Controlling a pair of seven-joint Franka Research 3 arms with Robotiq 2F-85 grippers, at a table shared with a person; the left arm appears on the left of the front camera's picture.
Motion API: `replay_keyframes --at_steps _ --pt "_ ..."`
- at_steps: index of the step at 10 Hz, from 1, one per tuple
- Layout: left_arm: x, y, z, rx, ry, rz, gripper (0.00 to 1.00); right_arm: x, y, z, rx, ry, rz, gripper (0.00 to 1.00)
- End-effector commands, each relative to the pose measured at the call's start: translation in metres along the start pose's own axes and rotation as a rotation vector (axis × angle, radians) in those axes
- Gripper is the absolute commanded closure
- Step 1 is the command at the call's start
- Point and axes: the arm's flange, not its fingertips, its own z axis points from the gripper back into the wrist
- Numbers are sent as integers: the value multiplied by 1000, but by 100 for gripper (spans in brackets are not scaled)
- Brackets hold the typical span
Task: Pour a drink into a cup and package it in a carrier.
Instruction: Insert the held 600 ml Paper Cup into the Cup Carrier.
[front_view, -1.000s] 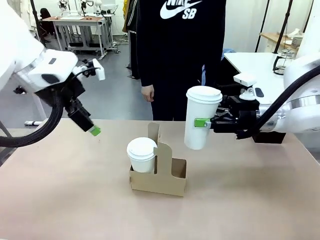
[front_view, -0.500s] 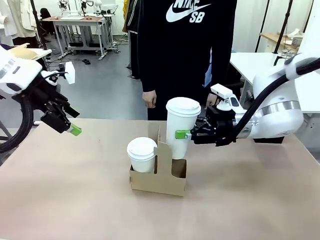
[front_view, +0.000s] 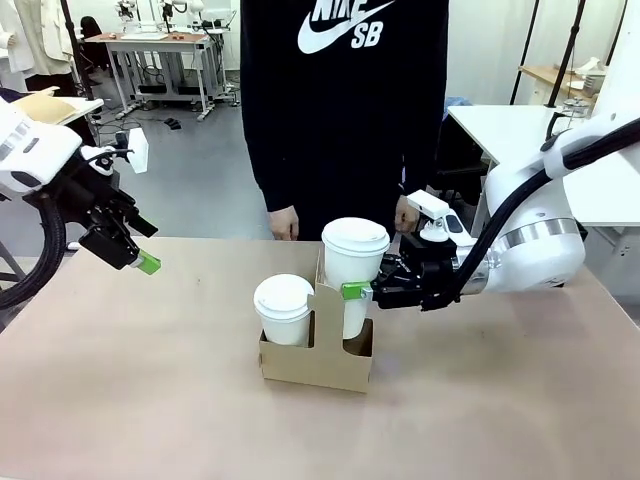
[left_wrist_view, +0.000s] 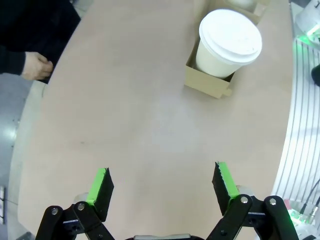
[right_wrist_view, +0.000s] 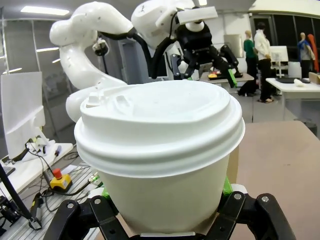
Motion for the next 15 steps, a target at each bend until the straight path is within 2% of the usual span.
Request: replay_keyframes --at_steps 1,8,15 --pt "2 -1 1 -6 -10 18 0 -2 -1 4 24 15 26 16" --pt "2 -1 1 -6 -10 18 0 -38 -12 24 35 34 17 16" --pt "2 -1 1 -6 -10 18 0 -80 -27 20 84 58 52 16"
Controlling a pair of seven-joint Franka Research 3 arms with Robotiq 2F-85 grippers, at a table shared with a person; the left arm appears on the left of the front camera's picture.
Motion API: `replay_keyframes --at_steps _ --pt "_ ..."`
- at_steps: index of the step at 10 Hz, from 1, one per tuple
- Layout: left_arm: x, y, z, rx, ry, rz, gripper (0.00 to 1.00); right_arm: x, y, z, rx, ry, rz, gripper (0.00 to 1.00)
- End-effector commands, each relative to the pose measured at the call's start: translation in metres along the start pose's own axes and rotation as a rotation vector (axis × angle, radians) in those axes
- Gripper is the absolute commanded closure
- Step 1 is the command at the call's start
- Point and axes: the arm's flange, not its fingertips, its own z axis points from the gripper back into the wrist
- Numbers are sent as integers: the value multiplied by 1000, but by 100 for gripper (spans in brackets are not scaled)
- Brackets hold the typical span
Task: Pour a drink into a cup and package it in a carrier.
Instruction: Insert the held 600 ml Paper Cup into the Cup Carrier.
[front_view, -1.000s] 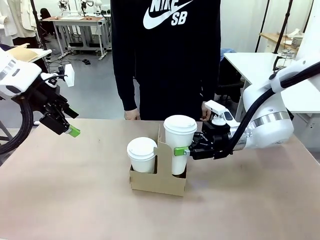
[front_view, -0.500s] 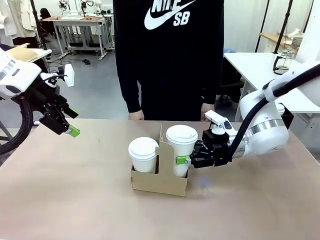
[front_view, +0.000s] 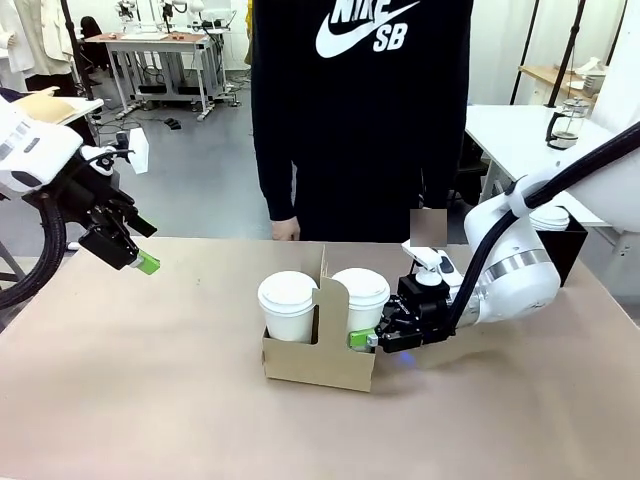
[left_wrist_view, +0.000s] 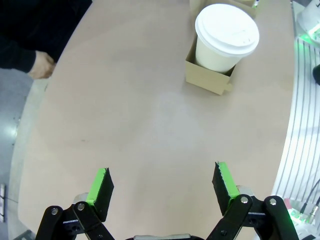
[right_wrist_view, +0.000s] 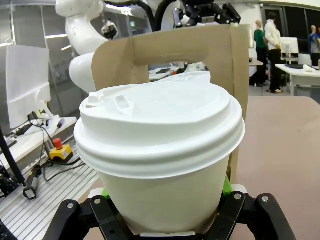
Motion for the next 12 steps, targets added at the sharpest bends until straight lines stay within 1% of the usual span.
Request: replay_keyframes --at_steps 1,2,3,7,9,10,12 --pt "2 0 1 -11 -19 16 0 0 -6 1 25 10 47 16" --pt "2 0 1 -11 -19 16 0 0 -7 2 18 12 60 16" --pt "2 0 1 -11 -19 16 0 1 -6 3 2 37 91 0" --pt "2 0 1 -11 -19 16 0 21 2 21 -44 103 79 0" --pt "2 0 1 -11 -19 16 0 36 8 38 -75 123 66 0" --pt "2 0 1 -11 -19 16 0 41 10 42 -65 124 49 0" --pt "2 0 1 -11 -19 16 0 50 16 54 -87 148 25 0"
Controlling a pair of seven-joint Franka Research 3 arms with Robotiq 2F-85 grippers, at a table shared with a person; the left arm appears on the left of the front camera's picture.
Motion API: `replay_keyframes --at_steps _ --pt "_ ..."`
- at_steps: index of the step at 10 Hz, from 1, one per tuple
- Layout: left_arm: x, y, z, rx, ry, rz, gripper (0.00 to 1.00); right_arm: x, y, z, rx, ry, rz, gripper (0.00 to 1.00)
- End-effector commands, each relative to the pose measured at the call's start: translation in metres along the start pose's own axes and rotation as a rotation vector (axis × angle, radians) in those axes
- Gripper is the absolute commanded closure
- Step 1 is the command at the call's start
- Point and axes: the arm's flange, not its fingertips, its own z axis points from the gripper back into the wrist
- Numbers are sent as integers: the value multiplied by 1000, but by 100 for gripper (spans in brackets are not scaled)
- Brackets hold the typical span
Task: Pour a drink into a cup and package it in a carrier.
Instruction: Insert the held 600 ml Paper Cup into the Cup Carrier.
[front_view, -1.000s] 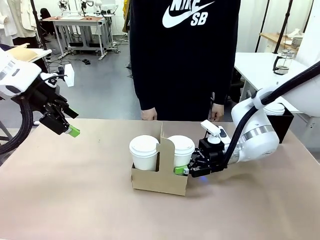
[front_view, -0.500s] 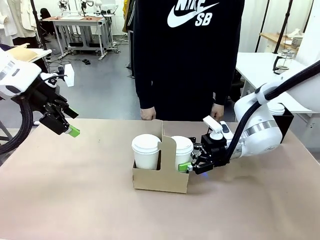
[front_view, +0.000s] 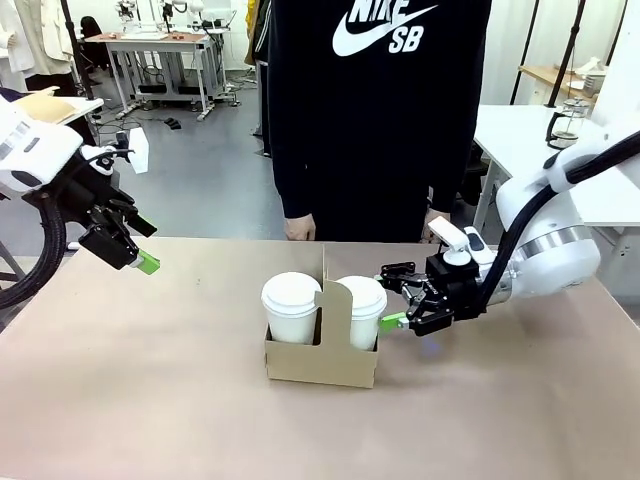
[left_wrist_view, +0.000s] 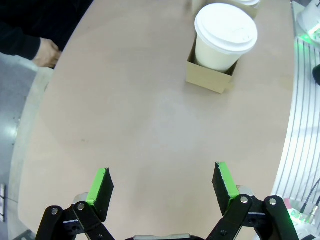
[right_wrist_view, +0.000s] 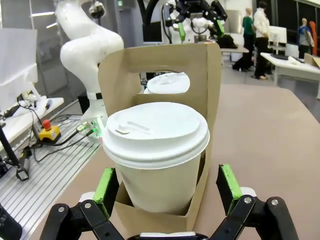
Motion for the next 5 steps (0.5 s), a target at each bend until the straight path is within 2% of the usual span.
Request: replay_keyframes --at_steps 1,5 --pt "2 0 1 -11 -19 16 0 17 13 22 -47 60 -46 0" --pt "2 0 1 -11 -19 16 0 62 53 119 -328 219 -169 0"
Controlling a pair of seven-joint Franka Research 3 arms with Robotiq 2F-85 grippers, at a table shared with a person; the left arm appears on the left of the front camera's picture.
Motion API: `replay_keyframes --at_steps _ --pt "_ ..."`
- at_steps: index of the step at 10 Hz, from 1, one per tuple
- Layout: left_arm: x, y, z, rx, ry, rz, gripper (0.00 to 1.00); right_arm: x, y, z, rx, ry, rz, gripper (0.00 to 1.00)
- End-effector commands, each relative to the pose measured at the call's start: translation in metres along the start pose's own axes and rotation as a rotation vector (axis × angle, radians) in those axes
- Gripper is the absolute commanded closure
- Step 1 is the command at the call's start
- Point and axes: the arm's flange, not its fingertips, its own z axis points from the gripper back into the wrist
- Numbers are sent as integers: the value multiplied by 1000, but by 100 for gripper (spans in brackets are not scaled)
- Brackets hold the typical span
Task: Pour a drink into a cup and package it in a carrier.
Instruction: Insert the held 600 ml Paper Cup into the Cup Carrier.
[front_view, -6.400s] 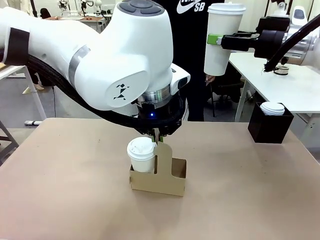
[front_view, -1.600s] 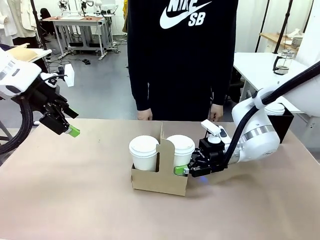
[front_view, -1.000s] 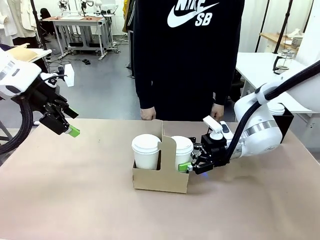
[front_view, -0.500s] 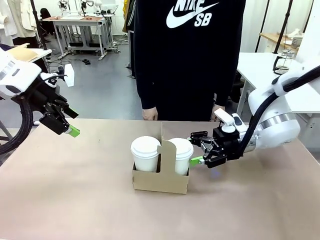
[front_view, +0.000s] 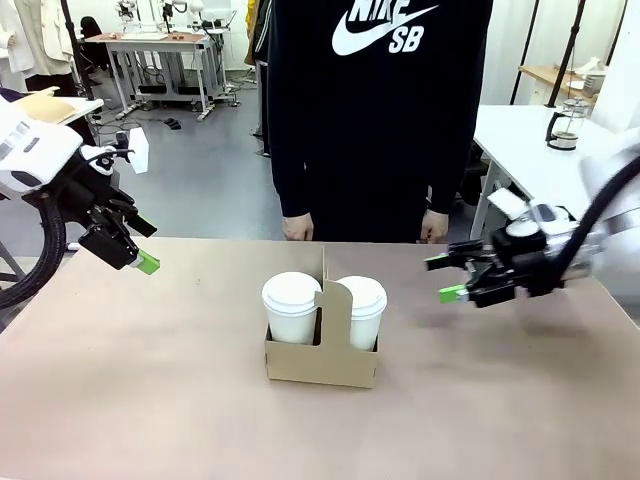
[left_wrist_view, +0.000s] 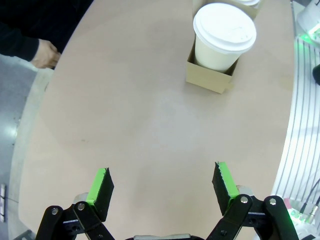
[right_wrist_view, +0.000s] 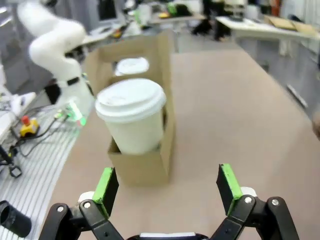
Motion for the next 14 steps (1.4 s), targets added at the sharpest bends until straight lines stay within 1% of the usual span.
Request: replay_keyframes --at_steps 1,2,4,6,7,9,10,11,14 --pt "2 0 0 -11 -19 16 0 21 31 51 -126 96 -143 0" --pt "2 0 0 -11 -19 16 0 28 43 75 -190 139 -196 0" --pt "2 0 0 -11 -19 16 0 39 61 112 -338 231 -254 0" --pt "2 0 0 -11 -19 16 0 42 71 126 -422 286 -291 0" --pt "2 0 0 -11 -19 16 0 42 73 129 -424 273 -288 0" --pt "2 0 0 -11 -19 16 0 38 76 130 -453 289 -304 0" --pt "2 0 0 -11 -19 16 0 38 74 125 -452 260 -316 0" --pt "2 0 0 -11 -19 16 0 43 64 138 -437 268 -271 0" --pt "2 0 0 -11 -19 16 0 43 64 138 -437 268 -271 0"
